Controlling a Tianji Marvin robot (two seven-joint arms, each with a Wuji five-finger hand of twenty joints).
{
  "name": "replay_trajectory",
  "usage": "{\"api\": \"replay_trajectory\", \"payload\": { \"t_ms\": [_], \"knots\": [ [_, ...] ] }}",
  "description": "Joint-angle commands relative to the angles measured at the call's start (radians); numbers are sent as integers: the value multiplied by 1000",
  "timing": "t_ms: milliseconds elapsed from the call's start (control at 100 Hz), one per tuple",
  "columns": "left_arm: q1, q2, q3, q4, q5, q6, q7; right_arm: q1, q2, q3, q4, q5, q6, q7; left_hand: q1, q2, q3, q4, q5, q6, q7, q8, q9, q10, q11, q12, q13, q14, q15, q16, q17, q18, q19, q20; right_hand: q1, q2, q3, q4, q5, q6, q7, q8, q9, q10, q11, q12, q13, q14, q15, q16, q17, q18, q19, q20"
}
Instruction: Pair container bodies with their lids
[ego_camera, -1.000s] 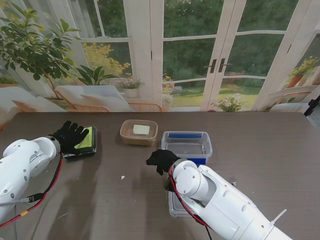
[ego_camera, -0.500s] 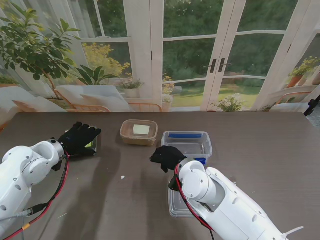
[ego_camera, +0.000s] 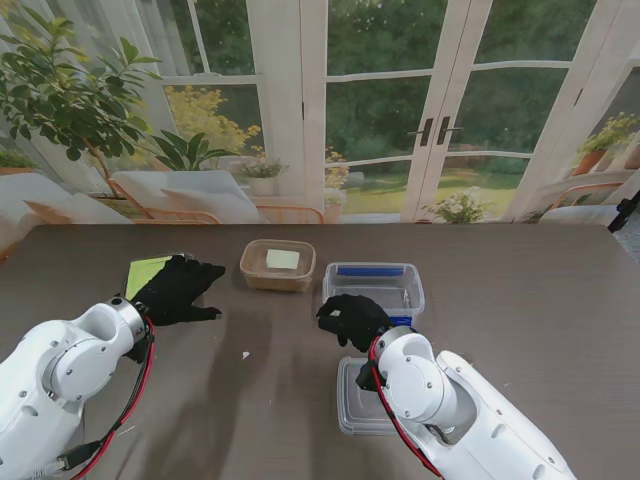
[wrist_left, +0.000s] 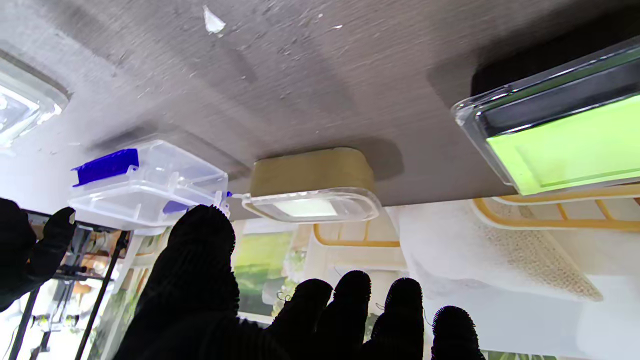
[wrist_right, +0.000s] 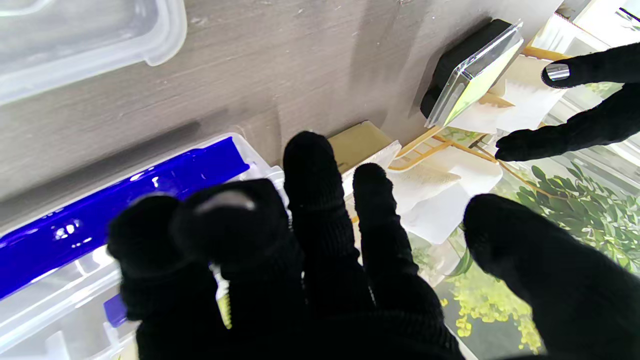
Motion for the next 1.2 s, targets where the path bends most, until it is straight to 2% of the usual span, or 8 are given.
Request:
{"api": "replay_trajectory", "payload": {
  "t_ms": [0,70,230,380,680,840,1010,1190],
  "knots": [
    [16,-13,7,-24,-16,10,-12,-16,9,7,-19,-15,-15,19,2,17,-18,30,9,0,-3,1,18,13,-5,-1,10,15,0,-2,-5,21,7,17,-1,-31,-66,-26,-46,-35,0,5,-57,9,-16,-29,16,18,-52,-34,28,-20,-26,-1],
    [28,-17,11,-40,-31,23,-7,-26,13,19,-25,-34,-33,19,1,17,-20,29,25,-4,0,-1,28,13,-4,-2,11,15,-1,-4,-5,23,5,18,-3,-37,-73,-26,-54,-49,7,10,-113,2,-35,-58,-2,23,-151,-77,-25,-39,-61,0],
    [53,-22,25,-59,-54,45,13,-41,21,42,-29,-64,-64,24,2,20,-22,27,32,-3,-7,-8,35,14,-7,-7,15,19,-5,-7,-3,27,3,21,-6,-48,-83,-27,-58,-50,83,47,-213,-14,-60,-107,-106,16,-263,-97,-116,-65,-132,-9],
    [79,-28,38,-70,-74,71,37,-56,23,62,-22,-87,-96,13,6,19,-23,27,43,-1,-7,-13,46,17,-5,-10,19,22,-6,-10,-1,30,2,23,-6,-59,-86,-29,-63,-71,134,72,-269,-26,-79,-135,-188,12,-346,-124,-185,-84,-188,-22],
    [119,-41,63,-87,-123,116,86,-78,30,102,-6,-137,-167,-1,6,18,-26,26,68,4,-10,-25,67,18,-5,-16,26,34,-9,-14,-1,38,-1,26,-12,-58,-96,-30,-73,-87,137,75,-311,-41,-120,-180,-287,6,-537,-202,-267,-113,-286,-59],
    [132,-48,71,-95,-158,132,107,-79,30,119,10,-152,-199,-16,1,24,-28,24,80,1,-10,-30,69,20,-7,-20,28,36,-11,-16,-2,40,-2,27,-43,-12,-200,-41,-96,-93,136,76,-343,-42,-123,-189,-333,5,-578,-212,-313,-125,-315,-66],
    [134,-52,77,-96,-199,146,108,-66,33,125,37,-191,-212,-27,2,28,-27,24,87,5,-11,-36,73,28,-8,-25,27,39,-14,-18,-11,39,-5,28,-29,-23,-192,-36,-117,-94,132,76,-368,-45,-125,-192,-359,-2,-598,-219,-334,-136,-331,-70],
    [129,-54,84,-92,-214,150,111,-15,37,105,104,-280,-233,-53,4,31,-28,23,90,5,-13,-41,79,31,-7,-27,31,40,-13,-17,-10,41,-4,30,-22,-47,-185,-38,-152,-106,123,73,-419,-61,-130,-199,-405,-30,-637,-236,-360,-170,-353,-77]
  ]
}}
